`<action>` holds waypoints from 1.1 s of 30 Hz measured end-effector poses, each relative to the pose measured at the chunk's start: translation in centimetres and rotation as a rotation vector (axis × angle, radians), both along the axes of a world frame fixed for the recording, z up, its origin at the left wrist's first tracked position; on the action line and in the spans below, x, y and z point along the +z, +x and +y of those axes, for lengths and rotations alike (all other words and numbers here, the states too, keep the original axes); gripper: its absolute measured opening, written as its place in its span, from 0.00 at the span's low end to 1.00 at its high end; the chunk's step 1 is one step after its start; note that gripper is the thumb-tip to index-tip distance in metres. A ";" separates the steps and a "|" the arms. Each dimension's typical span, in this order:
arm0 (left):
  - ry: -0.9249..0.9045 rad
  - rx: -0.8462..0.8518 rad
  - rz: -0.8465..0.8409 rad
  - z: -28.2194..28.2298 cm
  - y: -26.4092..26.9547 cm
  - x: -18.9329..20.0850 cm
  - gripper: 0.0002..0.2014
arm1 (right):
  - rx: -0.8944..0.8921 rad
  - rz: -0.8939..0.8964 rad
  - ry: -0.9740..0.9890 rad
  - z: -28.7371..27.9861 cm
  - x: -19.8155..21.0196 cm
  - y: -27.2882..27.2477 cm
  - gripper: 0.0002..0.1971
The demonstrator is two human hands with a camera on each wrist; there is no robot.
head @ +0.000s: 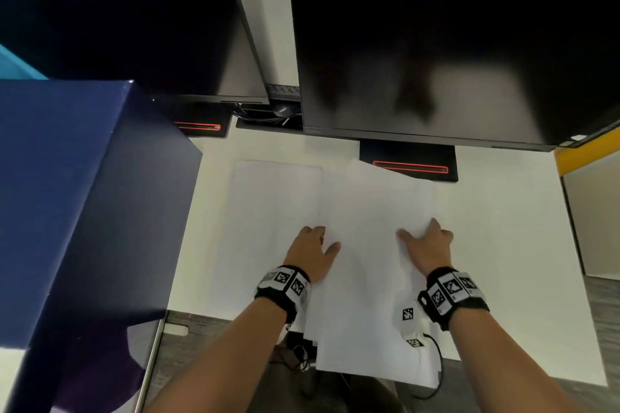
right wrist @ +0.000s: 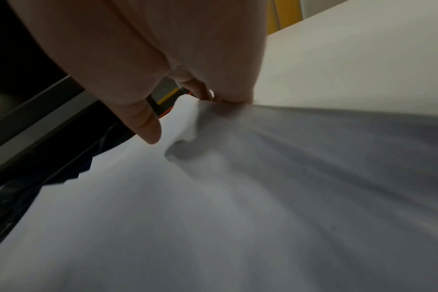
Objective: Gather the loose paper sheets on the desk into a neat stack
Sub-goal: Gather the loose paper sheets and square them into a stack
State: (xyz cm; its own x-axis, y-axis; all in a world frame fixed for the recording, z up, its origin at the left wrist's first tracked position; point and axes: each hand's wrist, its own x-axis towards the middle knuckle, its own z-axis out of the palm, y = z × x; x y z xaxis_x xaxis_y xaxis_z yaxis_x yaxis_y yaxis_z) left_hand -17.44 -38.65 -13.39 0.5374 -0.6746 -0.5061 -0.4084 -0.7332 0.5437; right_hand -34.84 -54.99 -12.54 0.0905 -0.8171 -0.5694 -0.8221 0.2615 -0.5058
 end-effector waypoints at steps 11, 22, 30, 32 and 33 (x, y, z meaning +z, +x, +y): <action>0.144 0.735 -0.021 5.4 12.8 1.3 0.40 | 0.257 0.173 -0.087 2.4 -0.5 -1.2 0.51; -0.329 0.354 -0.403 6.6 12.2 16.3 0.17 | 0.358 0.317 -0.144 3.1 -0.7 -1.0 0.54; -0.674 0.273 -0.145 5.0 10.7 23.1 0.09 | 0.232 -0.568 -0.117 3.2 6.8 4.0 0.64; -0.746 0.305 -0.063 3.9 10.5 22.7 0.09 | 0.191 -0.782 -0.034 3.1 8.4 5.4 0.64; -0.764 0.321 -0.020 3.4 10.4 22.2 0.09 | 0.159 -0.867 0.025 3.0 8.9 5.8 0.63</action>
